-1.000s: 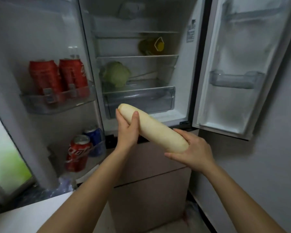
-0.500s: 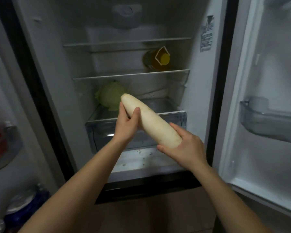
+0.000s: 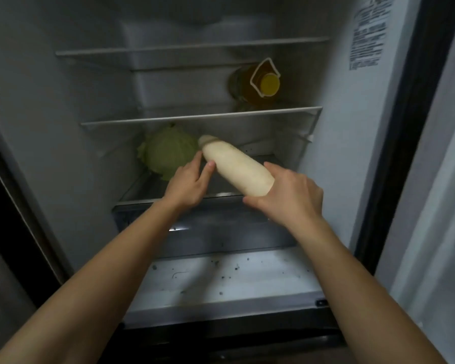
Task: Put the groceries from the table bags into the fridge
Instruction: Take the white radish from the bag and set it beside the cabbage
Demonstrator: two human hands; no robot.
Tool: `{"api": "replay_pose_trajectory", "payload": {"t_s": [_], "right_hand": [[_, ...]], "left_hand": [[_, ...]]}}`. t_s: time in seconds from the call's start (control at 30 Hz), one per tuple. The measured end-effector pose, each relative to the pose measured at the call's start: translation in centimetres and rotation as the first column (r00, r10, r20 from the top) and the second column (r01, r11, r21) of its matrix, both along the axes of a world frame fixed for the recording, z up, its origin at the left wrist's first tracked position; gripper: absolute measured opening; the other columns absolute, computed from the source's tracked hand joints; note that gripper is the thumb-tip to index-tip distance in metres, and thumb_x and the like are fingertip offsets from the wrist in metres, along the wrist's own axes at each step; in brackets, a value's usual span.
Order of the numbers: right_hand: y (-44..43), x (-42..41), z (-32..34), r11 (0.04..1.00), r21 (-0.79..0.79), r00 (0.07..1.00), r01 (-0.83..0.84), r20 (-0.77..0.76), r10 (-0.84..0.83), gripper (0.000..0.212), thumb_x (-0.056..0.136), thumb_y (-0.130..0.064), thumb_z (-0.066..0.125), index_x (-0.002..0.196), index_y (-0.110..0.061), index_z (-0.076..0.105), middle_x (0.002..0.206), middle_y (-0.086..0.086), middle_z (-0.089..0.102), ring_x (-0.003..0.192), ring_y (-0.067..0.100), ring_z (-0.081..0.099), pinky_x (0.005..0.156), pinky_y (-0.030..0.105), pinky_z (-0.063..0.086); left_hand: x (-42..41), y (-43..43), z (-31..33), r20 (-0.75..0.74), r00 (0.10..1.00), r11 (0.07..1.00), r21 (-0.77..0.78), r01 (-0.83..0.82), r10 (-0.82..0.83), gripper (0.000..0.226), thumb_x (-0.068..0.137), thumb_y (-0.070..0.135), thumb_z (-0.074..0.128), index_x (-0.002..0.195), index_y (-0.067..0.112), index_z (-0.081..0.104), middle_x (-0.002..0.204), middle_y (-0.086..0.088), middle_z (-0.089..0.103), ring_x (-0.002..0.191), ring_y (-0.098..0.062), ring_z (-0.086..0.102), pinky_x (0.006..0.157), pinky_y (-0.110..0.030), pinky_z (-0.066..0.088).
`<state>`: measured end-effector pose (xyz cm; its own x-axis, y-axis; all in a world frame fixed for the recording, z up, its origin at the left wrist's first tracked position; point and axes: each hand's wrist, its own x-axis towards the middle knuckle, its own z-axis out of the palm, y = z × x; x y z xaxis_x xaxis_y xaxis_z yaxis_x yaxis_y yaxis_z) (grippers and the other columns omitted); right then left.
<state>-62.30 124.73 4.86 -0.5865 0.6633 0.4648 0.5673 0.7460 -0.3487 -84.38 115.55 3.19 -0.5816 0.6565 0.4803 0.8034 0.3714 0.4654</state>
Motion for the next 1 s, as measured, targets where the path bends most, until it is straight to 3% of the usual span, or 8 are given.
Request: {"api": "replay_pose_trajectory", "payload": {"t_s": [0.07,0.17,0.33,0.47,0.53,0.77,1.0], "right_hand": [[1.1,-1.6,1.4,1.0,0.006,0.999,0.025,0.045,-0.025,0.065,0.066,-0.068,0.076,0.121,-0.037,0.061,0.11,-0.002,0.071,0.102,0.028,0.066,0.069,0.031,0.042],[3.0,-4.6,2.9,0.999,0.015,0.993,0.042,0.111,-0.043,0.069,0.063,-0.069,0.078,0.122,-0.035,0.064,0.111,0.0,0.07,0.102,0.027,0.066,0.07,0.031,0.044],[6.8,-10.1,3.9,1.0,-0.021,0.977,0.011,0.212,-0.006,0.08,0.058,-0.074,0.078,0.124,-0.03,0.066,0.117,0.001,0.07,0.106,0.028,0.065,0.076,0.034,0.047],[9.9,-13.8,4.6,0.989,-0.145,0.959,-0.042,0.271,0.08,0.091,0.053,-0.073,0.081,0.134,-0.04,0.058,0.136,-0.006,0.06,0.124,0.024,0.056,0.096,0.034,0.047],[11.5,-15.8,4.4,0.982,-0.165,0.951,-0.097,0.275,0.14,0.099,0.048,-0.072,0.083,0.137,-0.038,0.057,0.137,-0.006,0.06,0.123,0.025,0.057,0.1,0.037,0.05],[16.0,-20.7,3.4,0.969,0.033,0.919,-0.244,0.328,0.22,0.084,0.063,-0.062,0.084,0.139,-0.04,0.055,0.14,-0.003,0.061,0.123,0.027,0.06,0.101,0.041,0.049],[19.9,-24.1,1.3,0.97,0.159,0.909,-0.184,0.403,0.107,0.081,0.078,-0.046,0.079,0.149,-0.036,0.041,0.145,0.008,0.051,0.129,0.032,0.053,0.104,0.048,0.043]], "left_hand": [[-1.5,0.6,-0.7,-0.135,0.986,0.98,-0.16,-0.116,0.094,0.067,0.1,0.061,0.023,0.152,0.02,0.03,0.147,-0.014,0.048,0.131,-0.039,0.046,0.104,-0.048,0.04],[-3.2,1.3,-1.1,-0.215,0.967,0.946,-0.26,-0.191,0.137,0.062,0.101,0.059,0.02,0.143,0.018,0.041,0.138,-0.018,0.055,0.123,-0.039,0.05,0.097,-0.048,0.042],[-6.8,2.3,-1.5,-0.168,0.976,0.921,-0.339,-0.191,0.14,0.06,0.101,0.059,0.02,0.133,0.019,0.053,0.137,-0.016,0.056,0.124,-0.038,0.051,0.101,-0.046,0.042],[-8.6,2.6,-3.0,-0.115,0.98,0.907,-0.372,-0.195,0.164,0.059,0.102,0.055,0.024,0.13,0.016,0.058,0.139,-0.017,0.056,0.128,-0.036,0.049,0.104,-0.043,0.04],[-8.9,2.9,-3.2,-0.102,0.978,0.897,-0.39,-0.209,0.183,0.057,0.103,0.054,0.026,0.125,0.013,0.06,0.137,-0.018,0.056,0.127,-0.036,0.05,0.102,-0.042,0.041],[-9.6,3.4,-3.7,-0.147,0.971,0.865,-0.443,-0.235,0.189,0.051,0.1,0.056,0.027,0.121,0.024,0.061,0.138,-0.009,0.056,0.13,-0.031,0.048,0.105,-0.045,0.034],[-9.4,3.5,-3.6,-0.135,0.97,0.864,-0.441,-0.243,0.203,0.049,0.099,0.057,0.029,0.124,0.028,0.06,0.141,-0.005,0.053,0.133,-0.028,0.044,0.109,-0.046,0.029]]}}
